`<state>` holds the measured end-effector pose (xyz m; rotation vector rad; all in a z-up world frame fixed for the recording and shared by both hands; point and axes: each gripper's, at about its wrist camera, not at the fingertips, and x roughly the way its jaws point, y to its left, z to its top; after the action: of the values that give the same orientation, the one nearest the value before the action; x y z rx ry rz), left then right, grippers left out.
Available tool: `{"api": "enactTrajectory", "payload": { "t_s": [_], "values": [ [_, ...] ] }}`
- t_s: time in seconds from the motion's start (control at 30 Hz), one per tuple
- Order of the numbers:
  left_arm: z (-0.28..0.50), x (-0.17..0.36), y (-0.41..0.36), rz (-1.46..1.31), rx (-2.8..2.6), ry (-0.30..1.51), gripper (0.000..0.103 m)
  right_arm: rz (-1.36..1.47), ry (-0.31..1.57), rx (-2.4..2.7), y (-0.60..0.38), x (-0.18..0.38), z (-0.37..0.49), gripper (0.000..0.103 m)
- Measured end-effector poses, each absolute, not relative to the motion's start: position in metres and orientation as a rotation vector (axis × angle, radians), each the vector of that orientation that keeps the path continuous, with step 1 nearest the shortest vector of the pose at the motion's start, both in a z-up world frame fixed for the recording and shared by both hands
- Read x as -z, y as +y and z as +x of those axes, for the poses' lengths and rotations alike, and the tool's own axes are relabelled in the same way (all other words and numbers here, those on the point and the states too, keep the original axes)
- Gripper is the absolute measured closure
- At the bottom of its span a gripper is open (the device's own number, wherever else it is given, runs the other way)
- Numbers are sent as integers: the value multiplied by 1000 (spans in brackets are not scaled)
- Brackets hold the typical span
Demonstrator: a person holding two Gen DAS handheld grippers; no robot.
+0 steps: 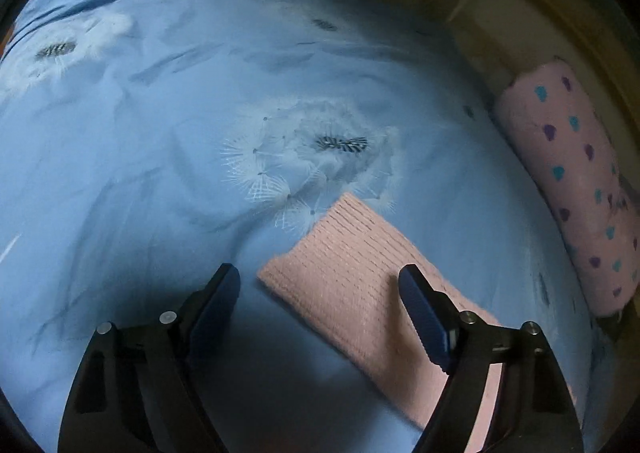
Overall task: Fold small clothes
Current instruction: 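Grasp a cardigan sleeve with the left tool and fold it across the body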
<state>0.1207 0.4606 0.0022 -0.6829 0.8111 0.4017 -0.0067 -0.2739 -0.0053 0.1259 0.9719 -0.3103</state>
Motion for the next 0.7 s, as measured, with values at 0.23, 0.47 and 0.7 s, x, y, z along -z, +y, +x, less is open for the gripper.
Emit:
{"api": "enactTrajectory", "payload": {
  "t_s": [0.23,0.47,0.7],
  "values": [
    [140,-35,396,-391,-379,805,103,105,983,319,-273,6,-3,0],
    [131,-111,258,-289,-67,664,103,126,976,302,-276,7,-4,0],
    [105,-167,119,-319,280,566,103,99,969,189,-283,0,-10,3]
  ]
}}
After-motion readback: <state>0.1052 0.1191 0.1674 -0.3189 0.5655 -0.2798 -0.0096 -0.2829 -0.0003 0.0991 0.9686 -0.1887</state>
